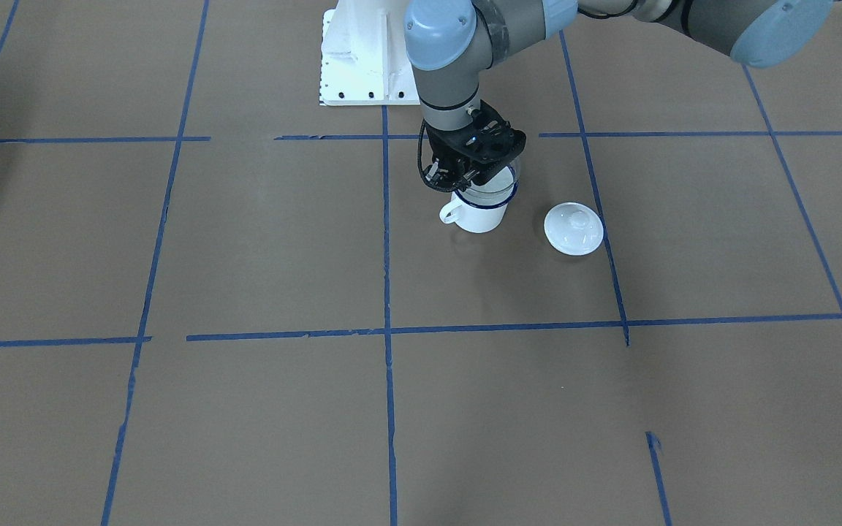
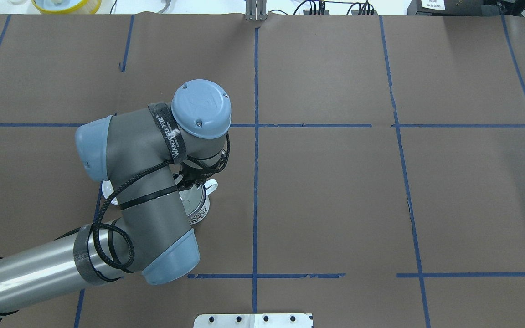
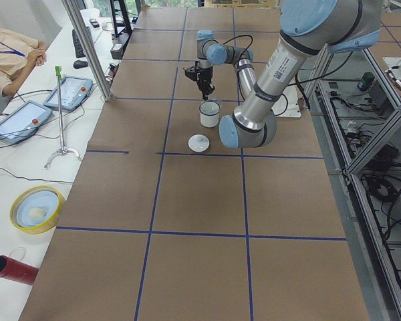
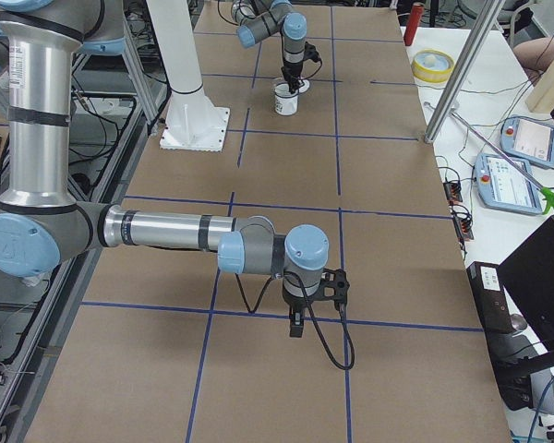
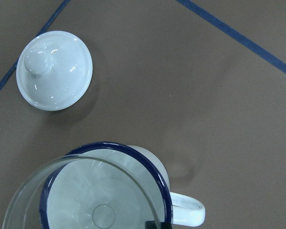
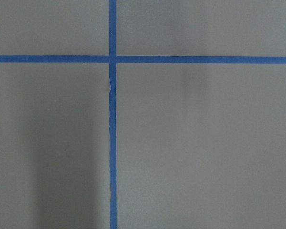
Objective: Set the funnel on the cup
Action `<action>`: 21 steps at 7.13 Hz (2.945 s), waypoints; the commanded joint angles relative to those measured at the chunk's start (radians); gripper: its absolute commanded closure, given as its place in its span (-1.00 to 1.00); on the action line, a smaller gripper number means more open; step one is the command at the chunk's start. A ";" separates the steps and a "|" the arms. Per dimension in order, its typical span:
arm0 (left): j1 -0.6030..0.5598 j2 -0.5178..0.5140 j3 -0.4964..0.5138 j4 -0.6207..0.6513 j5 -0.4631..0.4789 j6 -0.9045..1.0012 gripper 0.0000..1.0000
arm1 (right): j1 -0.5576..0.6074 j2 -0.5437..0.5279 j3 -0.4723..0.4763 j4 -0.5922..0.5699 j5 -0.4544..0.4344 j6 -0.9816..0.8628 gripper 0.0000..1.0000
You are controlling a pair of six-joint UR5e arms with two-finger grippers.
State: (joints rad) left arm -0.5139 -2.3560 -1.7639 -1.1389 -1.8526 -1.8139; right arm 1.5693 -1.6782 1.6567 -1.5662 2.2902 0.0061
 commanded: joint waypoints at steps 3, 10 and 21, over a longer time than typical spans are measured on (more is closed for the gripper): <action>0.000 0.000 -0.005 -0.001 0.007 0.027 -0.47 | 0.000 0.000 0.000 0.000 0.000 0.000 -1.00; -0.381 0.170 -0.166 -0.046 -0.159 0.829 -0.47 | 0.000 0.000 0.000 0.000 0.000 0.000 -1.00; -1.135 0.530 0.275 -0.354 -0.487 1.826 -1.00 | 0.000 0.000 0.000 0.000 0.000 0.000 -1.00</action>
State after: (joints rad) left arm -1.6406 -1.8537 -1.4704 -1.4975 -2.3169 0.0083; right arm 1.5693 -1.6782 1.6567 -1.5662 2.2903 0.0061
